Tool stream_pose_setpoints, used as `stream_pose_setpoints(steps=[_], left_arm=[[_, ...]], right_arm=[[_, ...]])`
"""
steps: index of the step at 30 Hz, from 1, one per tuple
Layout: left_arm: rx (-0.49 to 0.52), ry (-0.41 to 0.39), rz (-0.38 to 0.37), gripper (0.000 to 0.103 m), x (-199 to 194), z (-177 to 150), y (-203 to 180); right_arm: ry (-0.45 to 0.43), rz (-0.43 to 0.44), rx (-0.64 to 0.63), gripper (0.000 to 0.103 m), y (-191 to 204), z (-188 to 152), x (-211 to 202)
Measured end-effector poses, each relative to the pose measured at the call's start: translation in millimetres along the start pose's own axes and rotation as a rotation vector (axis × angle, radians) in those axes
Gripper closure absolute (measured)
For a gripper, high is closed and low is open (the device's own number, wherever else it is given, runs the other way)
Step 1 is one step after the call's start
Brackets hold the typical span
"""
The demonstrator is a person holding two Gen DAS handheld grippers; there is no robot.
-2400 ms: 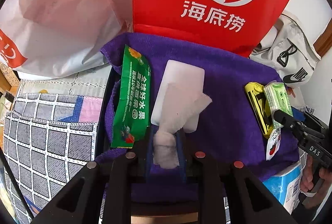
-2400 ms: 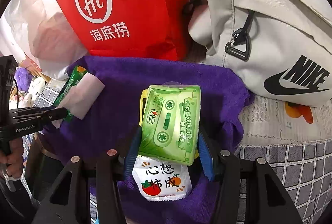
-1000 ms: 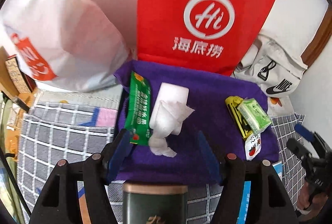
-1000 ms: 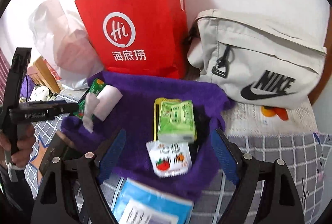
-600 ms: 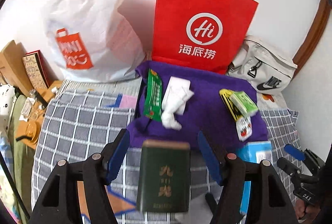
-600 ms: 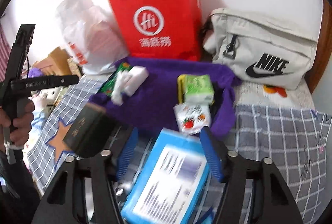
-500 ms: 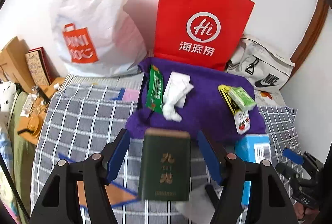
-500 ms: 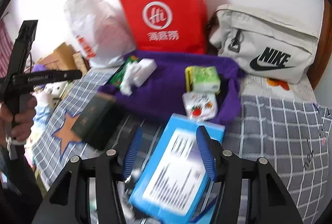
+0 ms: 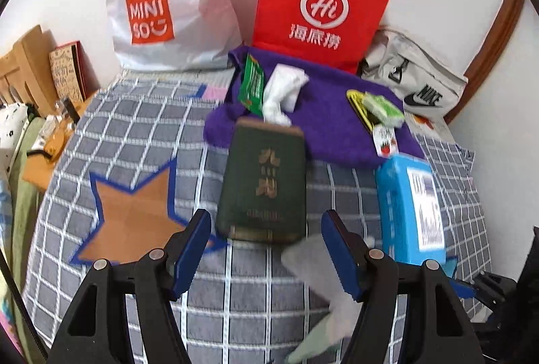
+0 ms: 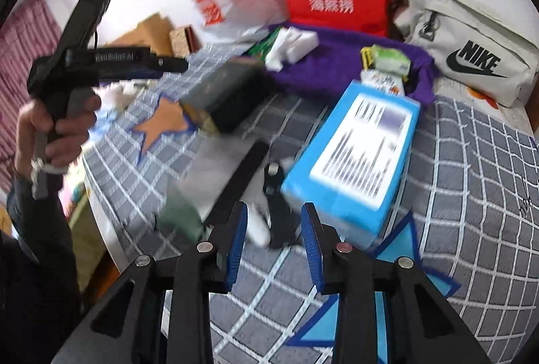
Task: Organize soft objects
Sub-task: 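Withdraw both grippers from the towel back toward the loose items on the bed, then grasp the white glove with the left gripper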
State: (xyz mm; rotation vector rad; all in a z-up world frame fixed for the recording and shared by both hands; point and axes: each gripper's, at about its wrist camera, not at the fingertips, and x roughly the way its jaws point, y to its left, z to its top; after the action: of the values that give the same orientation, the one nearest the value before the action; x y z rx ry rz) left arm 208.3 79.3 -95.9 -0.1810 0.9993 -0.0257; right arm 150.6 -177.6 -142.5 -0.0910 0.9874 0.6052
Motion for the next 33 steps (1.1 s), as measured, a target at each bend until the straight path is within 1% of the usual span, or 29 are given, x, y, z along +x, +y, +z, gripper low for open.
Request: stream_pose_setpoints(steps=[4, 6, 9, 13, 15, 16, 17, 18, 20, 23, 28, 29, 30, 32, 33], left_arm=[[0.008, 0.028, 0.010, 0.037, 5, -23, 2], [0.011, 0.042, 0.015, 0.037, 7, -34, 2], [0.019, 0.050, 0.014, 0.037, 6, -46, 3], [0.023, 0.058, 0.020, 0.037, 5, -57, 5], [0.025, 0.060, 0.017, 0.037, 4, -61, 5], [0.034, 0.056, 0.013, 0.037, 3, -63, 4], [0.041, 0.051, 0.016, 0.037, 2, -65, 3], [0.046, 0.046, 0.022, 0.037, 1, -66, 2], [0.060, 0.033, 0.029, 0.037, -2, -68, -2], [0.080, 0.020, 0.016, 0.037, -6, -72, -8], [0.106, 0.007, 0.016, 0.037, -9, -78, -14], [0.109, 0.006, 0.015, 0.037, -10, -79, -14], [0.111, 0.002, 0.010, 0.037, -10, -79, -14], [0.111, -0.001, 0.003, 0.037, -11, -81, -14], [0.112, -0.003, -0.003, 0.037, -11, -81, -13]], right_arm=[[0.028, -0.024, -0.005, 0.069, 2, -10, 24], [0.047, -0.015, -0.010, 0.069, 3, -12, 37], [0.051, -0.019, -0.021, 0.069, 5, -12, 50], [0.053, -0.030, 0.010, 0.070, 0, -11, 66], [0.036, -0.046, 0.017, 0.080, -2, -13, 66], [0.030, -0.053, 0.017, 0.083, -2, -13, 64], [0.021, -0.057, 0.021, 0.095, -4, -14, 60], [0.021, -0.046, 0.031, 0.101, -6, -16, 56], [0.015, -0.016, 0.058, 0.101, -10, -19, 50], [0.014, -0.035, 0.057, 0.101, -9, -25, 43], [0.008, -0.059, 0.078, 0.097, -11, -25, 43], [0.015, -0.053, 0.084, 0.089, -12, -23, 45], [0.017, -0.044, 0.090, 0.076, -12, -22, 47], [0.002, -0.037, 0.099, 0.065, -12, -19, 51], [0.001, -0.044, 0.103, 0.065, -11, -18, 55]])
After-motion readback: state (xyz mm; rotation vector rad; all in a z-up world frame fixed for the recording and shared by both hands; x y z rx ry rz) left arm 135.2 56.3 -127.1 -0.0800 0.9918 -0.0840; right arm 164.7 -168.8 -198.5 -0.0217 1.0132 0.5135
